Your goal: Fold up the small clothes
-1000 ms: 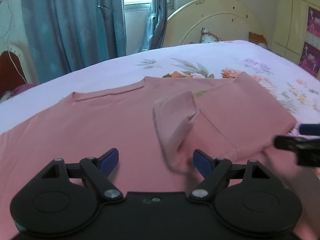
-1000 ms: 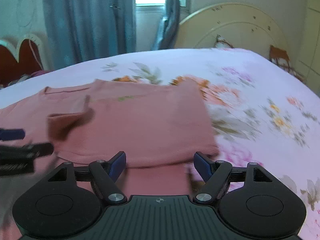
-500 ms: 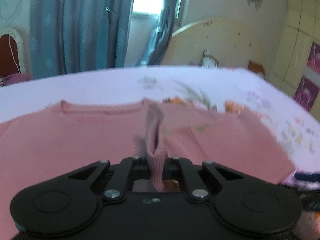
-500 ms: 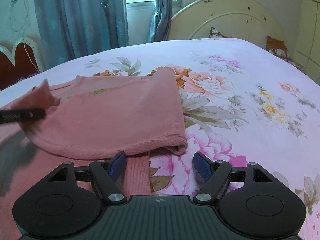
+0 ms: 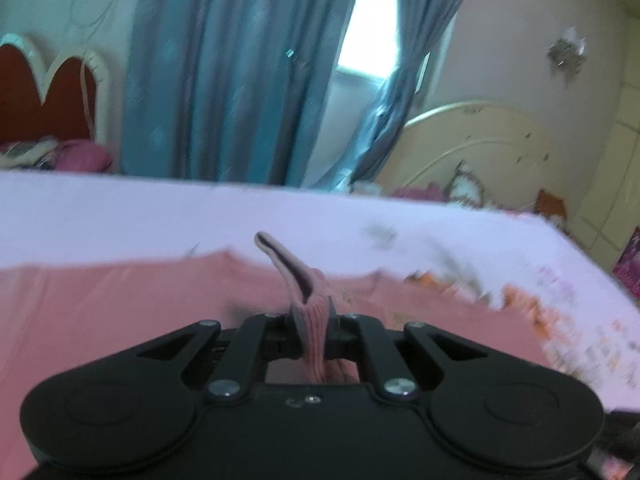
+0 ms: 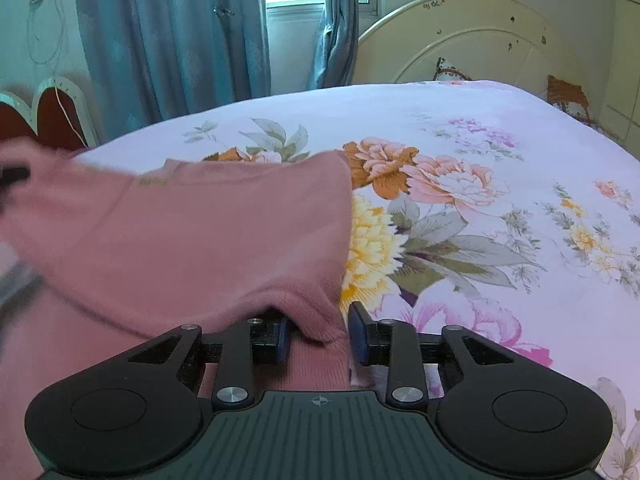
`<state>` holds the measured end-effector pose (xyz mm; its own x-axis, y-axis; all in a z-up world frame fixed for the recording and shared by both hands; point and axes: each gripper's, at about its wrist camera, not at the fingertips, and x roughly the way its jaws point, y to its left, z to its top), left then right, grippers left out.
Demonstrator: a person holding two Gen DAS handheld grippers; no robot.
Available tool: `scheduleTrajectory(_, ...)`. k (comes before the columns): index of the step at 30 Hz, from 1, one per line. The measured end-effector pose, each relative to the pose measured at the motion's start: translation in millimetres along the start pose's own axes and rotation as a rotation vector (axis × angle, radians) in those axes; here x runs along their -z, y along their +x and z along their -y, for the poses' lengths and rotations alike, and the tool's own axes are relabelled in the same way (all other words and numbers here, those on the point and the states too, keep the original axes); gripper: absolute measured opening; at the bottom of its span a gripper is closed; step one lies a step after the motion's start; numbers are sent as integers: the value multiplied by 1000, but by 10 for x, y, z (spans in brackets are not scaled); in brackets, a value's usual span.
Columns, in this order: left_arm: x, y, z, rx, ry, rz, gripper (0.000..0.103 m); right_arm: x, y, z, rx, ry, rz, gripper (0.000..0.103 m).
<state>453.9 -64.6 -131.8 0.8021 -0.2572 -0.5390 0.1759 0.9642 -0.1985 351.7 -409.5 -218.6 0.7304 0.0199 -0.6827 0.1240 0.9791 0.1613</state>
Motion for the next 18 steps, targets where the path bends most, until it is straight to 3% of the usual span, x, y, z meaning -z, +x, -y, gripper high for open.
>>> scheduleTrajectory(4,295,110,-147,-45,-11,-77,7,57,-29,252,15,106,-15,5)
scheduleTrajectory(8,400,140,-171,-64,22,-101,10,29,-90,214,-1,58,-46,5)
scheduleTrajectory(10,354,114,-180,-79,26,-109,29,33,-176,221,-9,39,-61,6)
scheduleTrajectory(11,335,98,-207,-98,22,-111,33,38,-238,232,-7,36,-63,14)
scheduleTrajectory(12,320,67,-257,-113,14,-110,47,35,-302,247,-3,37,-55,21)
scheduleTrajectory(13,323,32,-309,-126,7,-103,53,29,-381,262,-4,40,-36,45)
scheduleTrajectory(14,308,-26,-352,-147,2,-84,53,13,-466,274,-3,43,-3,63)
scheduleTrajectory(18,256,-249,-338,-177,33,23,52,-187,-499,240,-18,16,66,63)
